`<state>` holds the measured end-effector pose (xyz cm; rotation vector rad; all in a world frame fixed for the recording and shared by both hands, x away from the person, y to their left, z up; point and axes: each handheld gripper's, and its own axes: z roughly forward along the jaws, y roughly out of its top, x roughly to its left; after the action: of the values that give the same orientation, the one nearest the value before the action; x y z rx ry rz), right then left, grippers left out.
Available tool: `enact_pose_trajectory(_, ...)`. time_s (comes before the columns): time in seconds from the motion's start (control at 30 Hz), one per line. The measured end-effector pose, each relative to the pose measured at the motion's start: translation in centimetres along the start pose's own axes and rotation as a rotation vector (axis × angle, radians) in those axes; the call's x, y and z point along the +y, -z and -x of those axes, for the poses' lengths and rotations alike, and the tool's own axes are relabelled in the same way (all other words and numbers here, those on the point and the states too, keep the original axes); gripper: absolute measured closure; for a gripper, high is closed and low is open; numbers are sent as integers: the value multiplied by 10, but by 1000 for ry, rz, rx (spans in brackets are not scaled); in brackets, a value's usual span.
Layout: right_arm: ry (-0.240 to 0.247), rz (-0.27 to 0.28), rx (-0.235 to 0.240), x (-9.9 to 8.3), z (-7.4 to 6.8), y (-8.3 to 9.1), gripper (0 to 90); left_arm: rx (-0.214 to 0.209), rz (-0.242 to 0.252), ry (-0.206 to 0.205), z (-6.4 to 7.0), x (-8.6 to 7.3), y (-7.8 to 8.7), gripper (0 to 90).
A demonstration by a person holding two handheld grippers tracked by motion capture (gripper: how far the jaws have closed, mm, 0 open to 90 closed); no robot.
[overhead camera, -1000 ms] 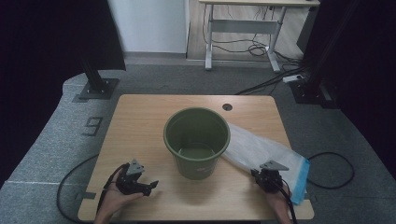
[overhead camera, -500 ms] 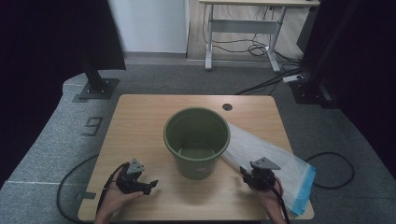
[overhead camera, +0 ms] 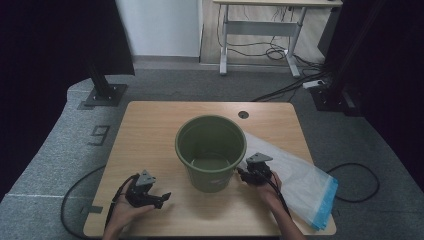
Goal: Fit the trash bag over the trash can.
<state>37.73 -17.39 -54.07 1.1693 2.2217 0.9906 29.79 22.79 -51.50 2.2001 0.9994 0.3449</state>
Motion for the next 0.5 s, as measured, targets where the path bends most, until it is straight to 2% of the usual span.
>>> enact_pose_trajectory(0.03,10,3,1,2,-1,-2,497,0,-3,2,0,0,0,145)
enact_pose_trajectory(0.07,15,-2,14,5,-1,-8,554,0,-6,1,0,0,-1,146)
enact_pose_trajectory(0.13,25,-8,25,6,-1,-12,611,-2,-12,-1,0,-1,-2,147)
enact_pose_trajectory(0.2,17,-16,32,5,0,-15,711,0,-13,-3,0,-1,-3,147)
enact_pose_trajectory(0.23,17,-16,32,5,0,-15,711,0,-13,-3,0,-1,-3,147)
enact_pose_trajectory(0.3,17,-9,25,4,3,-14,839,1,-19,-2,0,-1,-4,147)
enact_pose_trajectory(0.33,15,1,21,3,5,-11,875,3,-20,-2,0,-1,-4,147)
enact_pose_trajectory(0.4,10,10,5,2,8,-5,885,5,-28,-5,0,-1,-5,147)
enact_pose_trajectory(0.43,19,-5,-8,-4,10,3,886,6,-32,-11,1,-1,-5,150)
enact_pose_trajectory(0.5,30,-14,-17,-9,10,7,886,7,-36,-16,2,-1,-5,150)
